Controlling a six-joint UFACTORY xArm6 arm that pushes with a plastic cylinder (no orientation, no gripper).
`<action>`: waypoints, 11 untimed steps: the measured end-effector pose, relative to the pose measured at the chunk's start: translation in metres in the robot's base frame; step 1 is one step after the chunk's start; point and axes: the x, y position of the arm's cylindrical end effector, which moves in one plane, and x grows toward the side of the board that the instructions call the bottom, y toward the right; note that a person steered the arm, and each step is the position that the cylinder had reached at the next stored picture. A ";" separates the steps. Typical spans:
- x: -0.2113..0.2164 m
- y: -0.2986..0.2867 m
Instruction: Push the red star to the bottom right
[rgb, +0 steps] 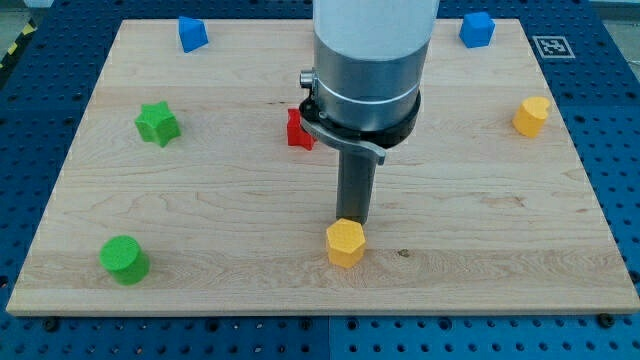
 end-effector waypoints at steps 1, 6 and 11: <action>0.007 0.000; -0.044 -0.078; -0.146 -0.109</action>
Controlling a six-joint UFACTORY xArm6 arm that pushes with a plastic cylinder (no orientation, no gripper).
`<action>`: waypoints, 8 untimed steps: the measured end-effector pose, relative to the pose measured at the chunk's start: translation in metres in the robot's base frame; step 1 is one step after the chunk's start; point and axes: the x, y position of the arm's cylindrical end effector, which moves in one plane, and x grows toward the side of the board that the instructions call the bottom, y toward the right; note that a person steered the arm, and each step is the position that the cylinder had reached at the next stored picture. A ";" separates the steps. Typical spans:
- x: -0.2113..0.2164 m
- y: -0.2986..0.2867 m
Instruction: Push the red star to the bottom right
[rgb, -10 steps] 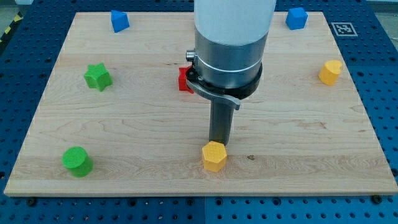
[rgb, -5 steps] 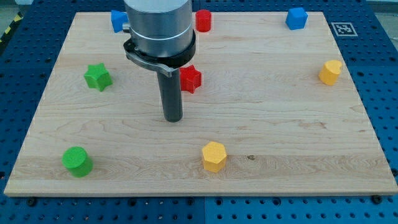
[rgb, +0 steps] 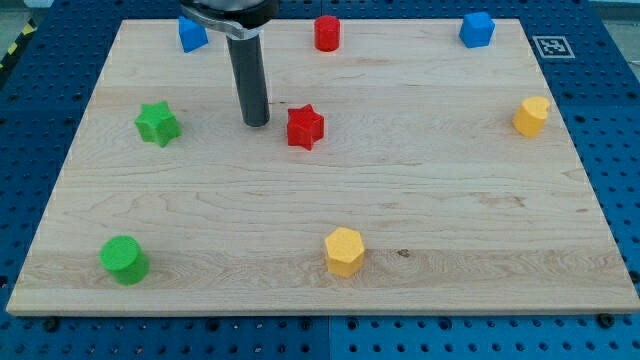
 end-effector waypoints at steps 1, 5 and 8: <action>0.000 0.024; 0.058 0.103; 0.075 0.165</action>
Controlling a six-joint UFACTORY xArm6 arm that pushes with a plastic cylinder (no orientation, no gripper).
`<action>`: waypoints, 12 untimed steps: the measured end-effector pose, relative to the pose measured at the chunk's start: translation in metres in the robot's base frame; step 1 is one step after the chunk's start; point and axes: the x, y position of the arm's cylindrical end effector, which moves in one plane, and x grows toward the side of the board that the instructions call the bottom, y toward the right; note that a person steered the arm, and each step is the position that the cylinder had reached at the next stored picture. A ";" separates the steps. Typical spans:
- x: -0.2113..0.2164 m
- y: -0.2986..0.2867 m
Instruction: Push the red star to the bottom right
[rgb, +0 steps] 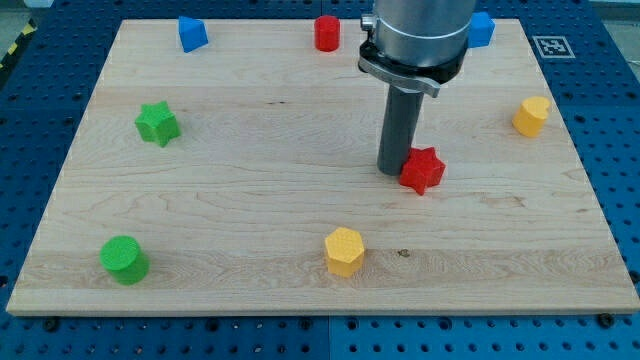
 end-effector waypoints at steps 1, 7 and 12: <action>-0.001 0.020; 0.033 0.075; 0.082 0.121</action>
